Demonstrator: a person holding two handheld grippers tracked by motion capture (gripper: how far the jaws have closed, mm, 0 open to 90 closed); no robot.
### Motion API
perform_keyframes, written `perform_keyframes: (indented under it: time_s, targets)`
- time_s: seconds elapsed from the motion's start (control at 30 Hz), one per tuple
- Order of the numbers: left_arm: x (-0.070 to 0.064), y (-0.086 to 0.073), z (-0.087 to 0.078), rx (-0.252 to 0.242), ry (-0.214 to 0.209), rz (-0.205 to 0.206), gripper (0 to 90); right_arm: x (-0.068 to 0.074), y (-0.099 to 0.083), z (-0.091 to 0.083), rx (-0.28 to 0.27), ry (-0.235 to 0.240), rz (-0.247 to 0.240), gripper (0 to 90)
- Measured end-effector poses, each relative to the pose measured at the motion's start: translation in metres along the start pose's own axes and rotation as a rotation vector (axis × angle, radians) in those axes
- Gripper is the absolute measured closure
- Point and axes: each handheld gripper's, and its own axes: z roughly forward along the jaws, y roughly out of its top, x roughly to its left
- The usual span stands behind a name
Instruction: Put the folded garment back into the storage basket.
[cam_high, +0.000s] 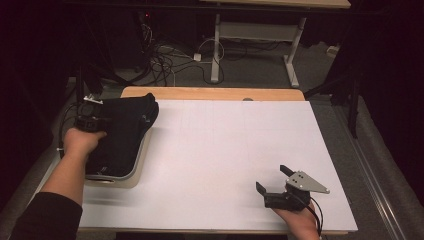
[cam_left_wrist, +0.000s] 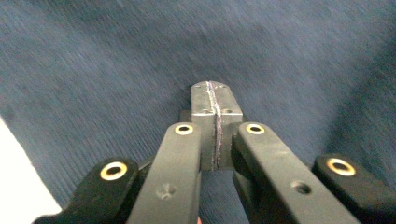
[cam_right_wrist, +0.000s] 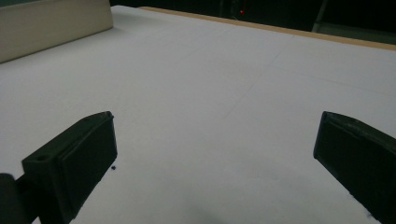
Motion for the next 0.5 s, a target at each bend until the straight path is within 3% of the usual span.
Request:
perform_keyframes:
  time_s: [0.17, 0.5]
  targets:
    - [-0.001, 0.006, 0.011, 0.013, 0.032, -0.002, 87.0, 0.003, 0.003, -0.003, -0.015, 0.011, 0.002, 0.0]
    - [-0.003, 0.006, 0.035, 0.05, 0.034, -0.026, 87.0, 0.009, 0.003, -0.001, -0.007, 0.028, -0.013, 0.0]
